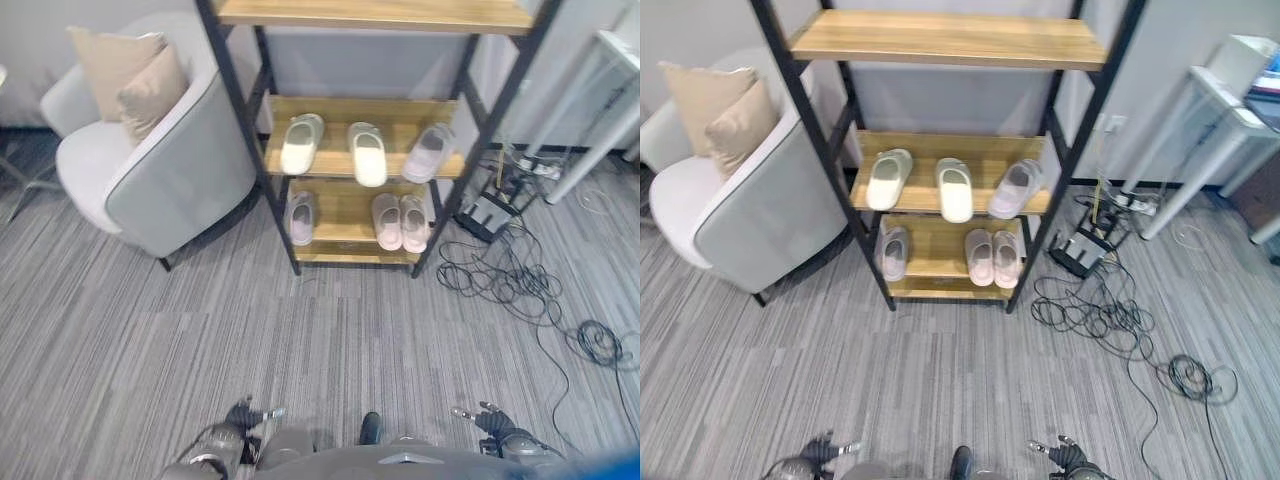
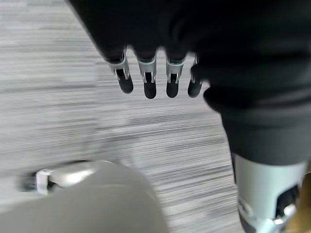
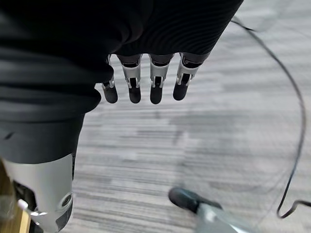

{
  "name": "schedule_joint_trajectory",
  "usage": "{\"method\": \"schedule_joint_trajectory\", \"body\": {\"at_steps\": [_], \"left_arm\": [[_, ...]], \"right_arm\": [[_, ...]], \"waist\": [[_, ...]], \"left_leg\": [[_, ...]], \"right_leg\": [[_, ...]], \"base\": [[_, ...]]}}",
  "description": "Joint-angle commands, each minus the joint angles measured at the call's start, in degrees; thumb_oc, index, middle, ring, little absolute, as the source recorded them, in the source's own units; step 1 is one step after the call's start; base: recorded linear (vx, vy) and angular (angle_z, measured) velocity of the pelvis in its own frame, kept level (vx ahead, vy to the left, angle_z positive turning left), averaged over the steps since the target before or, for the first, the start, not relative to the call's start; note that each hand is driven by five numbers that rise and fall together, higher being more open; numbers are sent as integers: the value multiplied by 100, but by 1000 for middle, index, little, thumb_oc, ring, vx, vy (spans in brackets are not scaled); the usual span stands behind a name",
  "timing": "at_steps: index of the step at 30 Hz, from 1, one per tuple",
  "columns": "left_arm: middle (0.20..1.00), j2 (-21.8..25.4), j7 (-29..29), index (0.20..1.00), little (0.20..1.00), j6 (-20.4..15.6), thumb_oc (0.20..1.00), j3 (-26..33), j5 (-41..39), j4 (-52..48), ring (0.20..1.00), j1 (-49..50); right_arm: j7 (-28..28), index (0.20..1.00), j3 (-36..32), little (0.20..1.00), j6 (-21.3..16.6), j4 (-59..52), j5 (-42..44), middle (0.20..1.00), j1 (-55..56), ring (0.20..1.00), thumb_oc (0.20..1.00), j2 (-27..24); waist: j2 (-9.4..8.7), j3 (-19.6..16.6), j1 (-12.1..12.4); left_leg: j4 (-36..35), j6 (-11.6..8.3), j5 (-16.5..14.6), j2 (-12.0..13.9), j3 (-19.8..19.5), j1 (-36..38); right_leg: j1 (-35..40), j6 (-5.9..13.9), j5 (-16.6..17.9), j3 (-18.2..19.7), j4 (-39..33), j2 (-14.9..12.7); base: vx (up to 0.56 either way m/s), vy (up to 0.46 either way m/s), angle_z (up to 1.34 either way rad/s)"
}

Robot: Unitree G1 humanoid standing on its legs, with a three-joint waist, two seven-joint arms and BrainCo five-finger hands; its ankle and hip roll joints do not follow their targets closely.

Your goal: Arrange the slippers neatly on the shoe rack.

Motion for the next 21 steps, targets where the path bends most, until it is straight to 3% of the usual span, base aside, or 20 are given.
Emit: {"method": "schedule_joint_trajectory", "body": {"at_steps": [1, 2, 3, 4, 12, 14, 16, 19, 21], "left_arm": [[1000, -181, 223, 1000, 1000, -77, 1000, -109, 75, 196, 1000, 162], [1000, -129, 269, 1000, 1000, -54, 1000, -130, 109, 218, 1000, 146], [1000, -98, 212, 1000, 1000, 1, 1000, -36, 132, 395, 1000, 225], [1000, -72, 213, 1000, 1000, 23, 1000, -24, 172, 442, 1000, 270], [1000, 91, 188, 1000, 1000, 28, 1000, 89, 231, 447, 1000, 358], [1000, 141, 220, 1000, 1000, 30, 1000, 85, 212, 353, 1000, 281], [1000, 153, 212, 1000, 1000, 36, 1000, 23, 322, 358, 1000, 284], [1000, 165, 254, 1000, 1000, -20, 1000, -117, 473, 371, 1000, 283], [1000, 164, 273, 1000, 1000, -62, 1000, -157, 463, 347, 1000, 227]], "right_arm": [[-93, 1000, 114, 1000, -79, 91, -161, 1000, 185, 1000, 1000, -147], [-126, 1000, 200, 1000, -90, 28, -192, 1000, 104, 1000, 1000, -106], [-114, 1000, 249, 1000, -81, 32, -321, 1000, 157, 1000, 1000, -37], [-111, 1000, 279, 1000, -75, 28, -388, 1000, 170, 1000, 1000, -10], [-39, 1000, 239, 1000, -13, 16, -476, 1000, 224, 1000, 1000, 161], [-27, 1000, 275, 1000, 20, -57, -572, 1000, 147, 1000, 1000, 175], [-8, 1000, 310, 1000, 24, -90, -665, 1000, 144, 1000, 1000, 153], [-13, 1000, 295, 1000, 20, -179, -679, 1000, 140, 1000, 1000, 123], [-11, 1000, 245, 1000, 25, -176, -636, 1000, 121, 1000, 1000, 84]], "waist": [[164, 73, -47], [180, 89, 101], [223, -15, 136], [224, -59, 132], [256, -298, 99], [385, -136, 66], [440, -68, 7], [510, -18, -141], [457, 16, -234]], "left_leg": [[-2599, 178, -12, -126, -106, 489], [-3265, 82, 530, -22, -209, 278], [-3805, 102, 638, -61, -439, 503], [-3872, 110, 688, -72, -445, 577], [-4021, 409, 384, -389, -322, 1004], [-3875, 600, 247, -449, -264, 1019], [-3813, 653, 177, -483, -296, 1109], [-3894, 595, 77, -487, -439, 1277], [-3822, 567, 29, -551, -531, 1306]], "right_leg": [[-40, 1289, -256, 50, 434, -441], [115, 1302, -331, 54, 396, -347], [195, 1325, -391, 113, 392, -278], [213, 1334, -400, 93, 411, -293], [217, 1608, -370, 355, 795, -617], [-358, 1811, -97, 260, 2084, -886], [-556, 1824, -8, 341, 2375, -966], [-748, 1741, 52, 669, 1530, -1128], [-673, 1808, 155, 1010, 1070, -1088]], "base": [[263, 96, 40], [286, 167, 5], [349, 218, -17], [300, 227, -30], [167, 218, -18], [43, 251, -33], [66, 106, -11], [132, -68, 11], [141, -158, 33]]}}
